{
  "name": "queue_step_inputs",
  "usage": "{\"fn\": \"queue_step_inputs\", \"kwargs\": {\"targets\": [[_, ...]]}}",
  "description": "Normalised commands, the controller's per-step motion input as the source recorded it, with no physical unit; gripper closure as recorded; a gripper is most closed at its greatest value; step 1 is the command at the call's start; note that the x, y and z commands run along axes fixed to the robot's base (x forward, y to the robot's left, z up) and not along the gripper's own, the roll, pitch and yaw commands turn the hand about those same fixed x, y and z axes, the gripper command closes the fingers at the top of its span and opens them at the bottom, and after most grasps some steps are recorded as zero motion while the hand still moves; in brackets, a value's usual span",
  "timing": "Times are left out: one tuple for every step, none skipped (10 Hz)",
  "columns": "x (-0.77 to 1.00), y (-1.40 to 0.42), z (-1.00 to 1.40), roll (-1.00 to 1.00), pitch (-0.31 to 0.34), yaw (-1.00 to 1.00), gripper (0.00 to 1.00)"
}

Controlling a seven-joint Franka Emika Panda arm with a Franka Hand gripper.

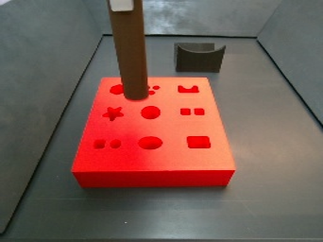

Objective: Insert the oval object.

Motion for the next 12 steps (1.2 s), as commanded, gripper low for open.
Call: {"fn": "queue_step_inputs", "kwargs": {"targets": [[0.00, 0.00, -0.01, 0.00, -0.004, 0.00, 1.00], [0.45, -0.09, -0.07, -0.07, -0.039, -0.03, 1.00], [0.79, -0.25, -0.05, 0.00, 0.003, 0.00, 1.00], [0.36, -0.24, -0.01, 0.05, 0.049, 0.00, 1.00], [0.06, -0.06, 0.00, 0.00, 0.007, 0.00, 1.00], [0.00, -0.06, 0.00, 0.06, 0.000, 0.07, 1.00], [0.27, -0.23, -0.27, 0.28, 0.000, 0.00, 1.00], [0.30, -0.15, -0.31, 0.49, 0.000, 0.00, 1.00], [0.13, -0.14, -0.12, 0.50, 0.026, 0.00, 1.00], [0.00, -0.14, -0.12, 0.25, 0.034, 0.00, 1.00], [0.00, 0.00, -0.05, 0.00, 0.000, 0.00, 1.00], [0.00, 0.00, -0.14, 0.00, 0.000, 0.00, 1.00]]}}
